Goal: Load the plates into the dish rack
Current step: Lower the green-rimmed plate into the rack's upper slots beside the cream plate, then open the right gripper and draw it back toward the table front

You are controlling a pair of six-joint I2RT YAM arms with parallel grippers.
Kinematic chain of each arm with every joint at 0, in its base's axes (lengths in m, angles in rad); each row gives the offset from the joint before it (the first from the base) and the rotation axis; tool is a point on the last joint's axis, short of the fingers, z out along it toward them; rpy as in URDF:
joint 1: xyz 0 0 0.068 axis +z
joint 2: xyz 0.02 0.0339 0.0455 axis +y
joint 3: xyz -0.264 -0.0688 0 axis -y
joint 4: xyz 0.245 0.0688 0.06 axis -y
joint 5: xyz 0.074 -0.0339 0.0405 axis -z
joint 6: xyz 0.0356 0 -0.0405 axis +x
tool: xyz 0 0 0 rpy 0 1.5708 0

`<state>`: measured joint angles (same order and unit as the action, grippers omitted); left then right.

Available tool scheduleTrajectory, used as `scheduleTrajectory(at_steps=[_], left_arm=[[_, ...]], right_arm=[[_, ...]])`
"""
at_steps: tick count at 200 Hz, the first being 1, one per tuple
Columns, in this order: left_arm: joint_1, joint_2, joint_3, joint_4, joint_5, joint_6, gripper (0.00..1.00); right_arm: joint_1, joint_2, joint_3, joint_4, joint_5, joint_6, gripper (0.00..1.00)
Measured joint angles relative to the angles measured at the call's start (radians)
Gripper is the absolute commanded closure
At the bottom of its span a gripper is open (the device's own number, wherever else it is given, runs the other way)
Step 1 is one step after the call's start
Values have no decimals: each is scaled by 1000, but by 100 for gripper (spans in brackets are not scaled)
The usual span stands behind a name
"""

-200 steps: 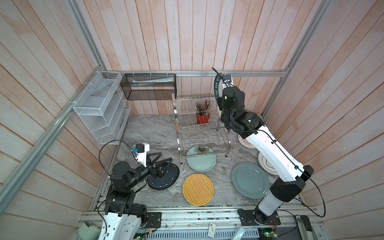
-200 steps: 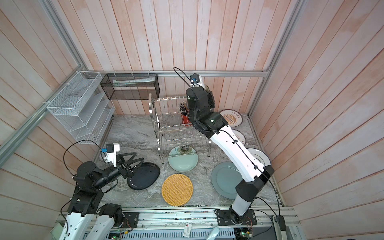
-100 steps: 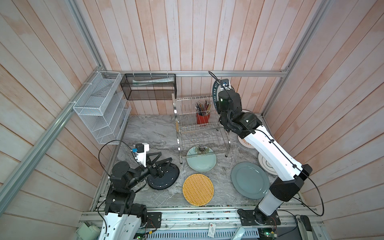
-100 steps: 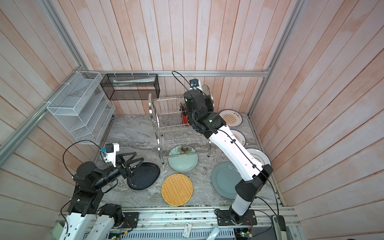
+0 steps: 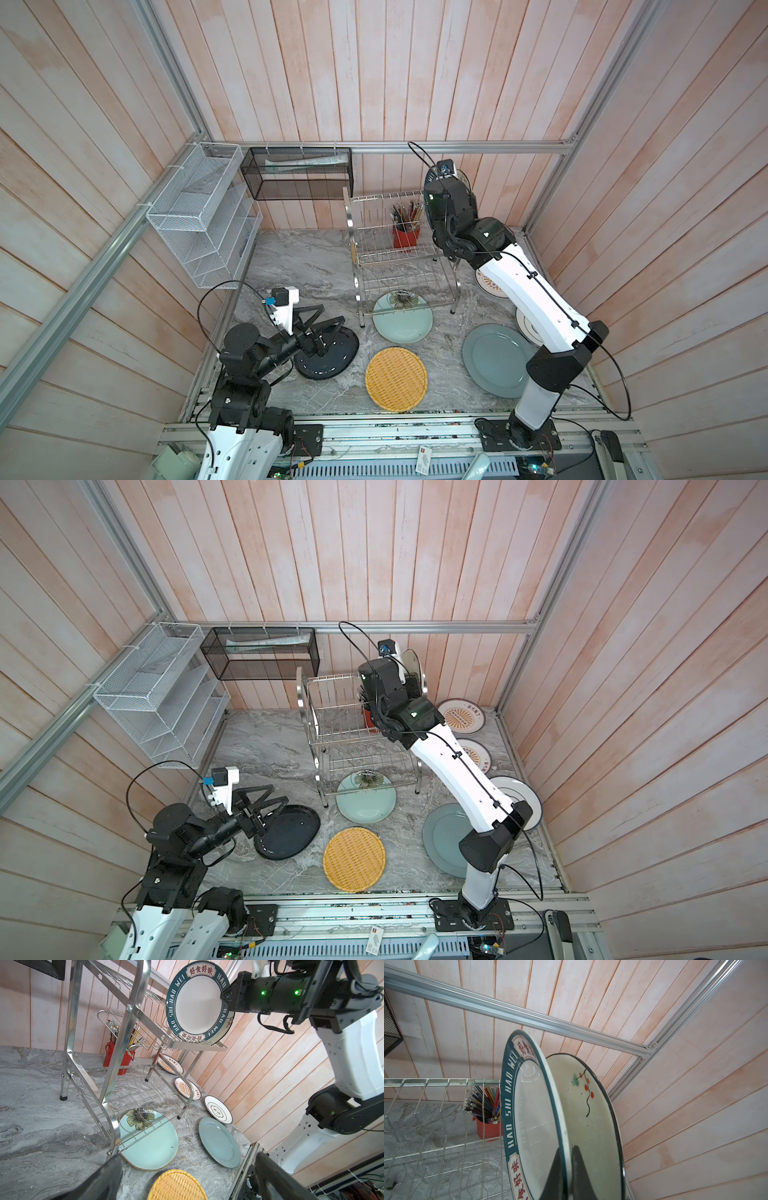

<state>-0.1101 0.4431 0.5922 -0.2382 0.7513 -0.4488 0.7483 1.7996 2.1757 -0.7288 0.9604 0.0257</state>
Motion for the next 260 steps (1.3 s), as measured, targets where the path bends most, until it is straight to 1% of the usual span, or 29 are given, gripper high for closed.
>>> scheduleTrajectory(at_steps=[18, 36, 69, 112, 135, 152, 189, 238, 260], left_arm=[[0, 0, 0, 0, 0, 0, 0], [0, 0, 0, 0, 0, 0, 0], [0, 0, 0, 0, 0, 0, 0], [4, 0, 0, 0, 3, 0, 0], [5, 0, 0, 0, 3, 0, 0], [5, -2, 0, 1, 3, 0, 0], [5, -2, 0, 1, 3, 0, 0], [5, -2, 0, 1, 2, 0, 0], [5, 1, 0, 0, -1, 0, 0]], right_arm=[[5, 34, 60, -50, 11, 21, 100], [11, 42, 77, -77, 19, 39, 100], [26, 41, 76, -110, 42, 75, 100], [46, 3, 24, -129, 54, 105, 100], [47, -10, 4, -122, 51, 117, 92], [48, -23, -16, -109, 43, 119, 89], [44, -25, -17, -111, -13, 106, 72], [22, -25, 12, -118, -59, 78, 61], [21, -25, 50, -120, -72, 67, 54]])
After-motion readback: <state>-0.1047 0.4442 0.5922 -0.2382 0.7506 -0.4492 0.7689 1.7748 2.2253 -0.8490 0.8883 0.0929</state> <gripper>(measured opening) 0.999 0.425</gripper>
